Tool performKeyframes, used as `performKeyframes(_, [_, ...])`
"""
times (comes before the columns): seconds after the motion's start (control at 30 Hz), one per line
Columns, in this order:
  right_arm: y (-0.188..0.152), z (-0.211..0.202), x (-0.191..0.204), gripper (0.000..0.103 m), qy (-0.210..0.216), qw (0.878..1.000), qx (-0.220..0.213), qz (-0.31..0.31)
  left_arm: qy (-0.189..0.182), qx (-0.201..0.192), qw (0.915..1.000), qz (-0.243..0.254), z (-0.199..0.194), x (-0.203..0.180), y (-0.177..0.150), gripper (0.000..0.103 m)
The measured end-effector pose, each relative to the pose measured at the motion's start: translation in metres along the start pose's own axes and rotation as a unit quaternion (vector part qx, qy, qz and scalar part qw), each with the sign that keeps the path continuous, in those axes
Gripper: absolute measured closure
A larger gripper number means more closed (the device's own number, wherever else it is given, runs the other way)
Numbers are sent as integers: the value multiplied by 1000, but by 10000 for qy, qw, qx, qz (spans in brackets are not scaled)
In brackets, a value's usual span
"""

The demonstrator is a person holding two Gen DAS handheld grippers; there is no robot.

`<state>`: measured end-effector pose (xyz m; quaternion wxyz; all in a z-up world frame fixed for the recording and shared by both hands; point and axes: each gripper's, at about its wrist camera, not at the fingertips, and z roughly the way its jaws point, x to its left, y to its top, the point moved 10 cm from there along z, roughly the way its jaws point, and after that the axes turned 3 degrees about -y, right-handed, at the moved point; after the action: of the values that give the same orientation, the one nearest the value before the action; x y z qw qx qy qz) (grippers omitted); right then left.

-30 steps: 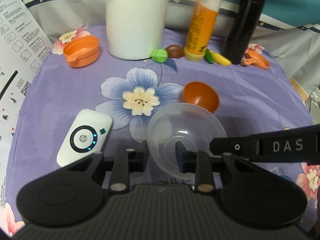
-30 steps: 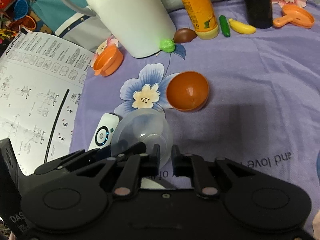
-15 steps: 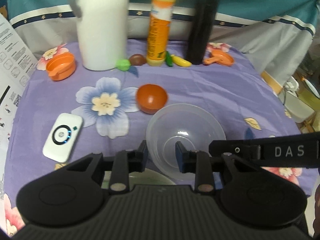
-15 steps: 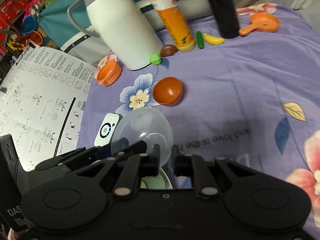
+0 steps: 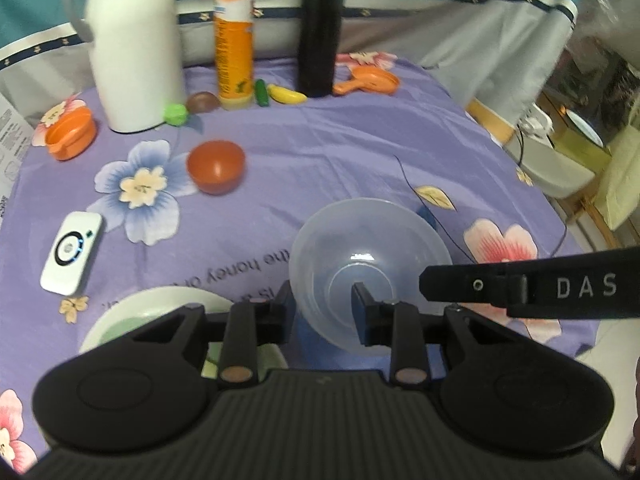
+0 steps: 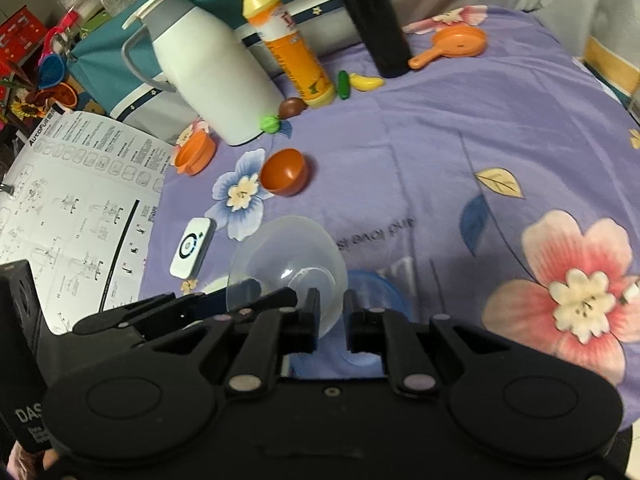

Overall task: Organize plates and bowls
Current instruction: 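Carry the clear bowl with both grippers and lower it into the blue bowl, then open both grippers and lift them off the clear bowl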

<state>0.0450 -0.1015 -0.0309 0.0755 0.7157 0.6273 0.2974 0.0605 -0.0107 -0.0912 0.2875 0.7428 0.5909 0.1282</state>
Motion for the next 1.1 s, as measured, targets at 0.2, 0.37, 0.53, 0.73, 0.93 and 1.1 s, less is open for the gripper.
performKeyframes(0.2, [-18,-3,-18,91,-87,9997,172,127,8,164,9998,113,8,-12,-11,75])
performKeyframes(0.37, [-27,1,-25,91,-123,9992,298,218,24,270,9995,173,15,-15,-16,75])
performKeyframes(0.53, [-32,5,-27,91,-128,9989,372,270,37,350,9992,177,20,-13,-19,75])
performKeyframes(0.73, [-33,10,-26,88,-151,9985,448,268,64,355,9991,214,24,-12,-20,72])
performKeyframes(0.93, [-30,9,-29,79,-170,9984,411,341,187,134,9997,92,16,-3,-13,42])
performKeyframes(1.1, [-24,0,-36,30,-408,9988,149,245,211,-75,9997,-76,4,11,-7,9])
